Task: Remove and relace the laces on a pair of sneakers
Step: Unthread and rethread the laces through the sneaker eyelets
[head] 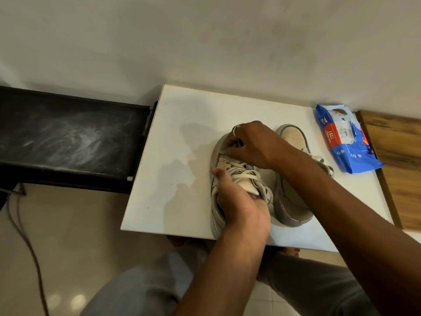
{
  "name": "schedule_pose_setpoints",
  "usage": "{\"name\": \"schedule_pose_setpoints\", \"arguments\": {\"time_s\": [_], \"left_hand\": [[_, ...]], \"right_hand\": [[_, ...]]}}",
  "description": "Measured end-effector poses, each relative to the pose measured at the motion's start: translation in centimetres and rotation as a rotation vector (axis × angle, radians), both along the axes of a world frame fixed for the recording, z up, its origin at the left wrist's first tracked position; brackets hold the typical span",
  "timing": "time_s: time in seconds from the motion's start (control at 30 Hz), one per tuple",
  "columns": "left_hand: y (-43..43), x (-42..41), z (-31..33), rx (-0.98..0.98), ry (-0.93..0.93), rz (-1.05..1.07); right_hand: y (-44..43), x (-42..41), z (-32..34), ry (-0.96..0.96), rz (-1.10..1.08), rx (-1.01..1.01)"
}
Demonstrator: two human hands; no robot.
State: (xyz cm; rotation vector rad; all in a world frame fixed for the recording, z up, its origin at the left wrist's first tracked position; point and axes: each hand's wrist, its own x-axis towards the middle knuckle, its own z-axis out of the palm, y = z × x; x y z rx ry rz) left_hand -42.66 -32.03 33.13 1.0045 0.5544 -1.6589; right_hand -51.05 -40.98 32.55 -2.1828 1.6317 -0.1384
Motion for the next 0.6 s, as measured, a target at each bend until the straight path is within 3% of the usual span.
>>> {"name": "schedule_pose_setpoints", "arguments": {"time_s": [0.1, 0.23, 0.4, 0.53, 0.6], "left_hand": [[0.0, 0.0, 0.1, -0.015, 0.009, -0.005], [0.0, 0.0, 0.0, -0.007, 0.001, -0.002], [0.1, 0.0, -0.1, -0.034, 0.0, 0.001], [0.0, 0.0, -0.2, -0.031, 0.002, 0.003], [0.0, 0.1, 0.0, -0.024, 0.004, -0.004]], "right_hand": [[-0.7, -1.0, 0.6, 0.06, -0.004, 0.103], [-0.9, -1.5, -0.3, 0.16, -0.203, -0.139], [-0.7, -0.8, 0.2, 0.064, -0.035, 0.068], [-1.0, -1.9, -0.4, 0.138, -0.207, -0.128], [-0.9, -1.5, -0.5, 0.111, -0.157, -0.071]]}}
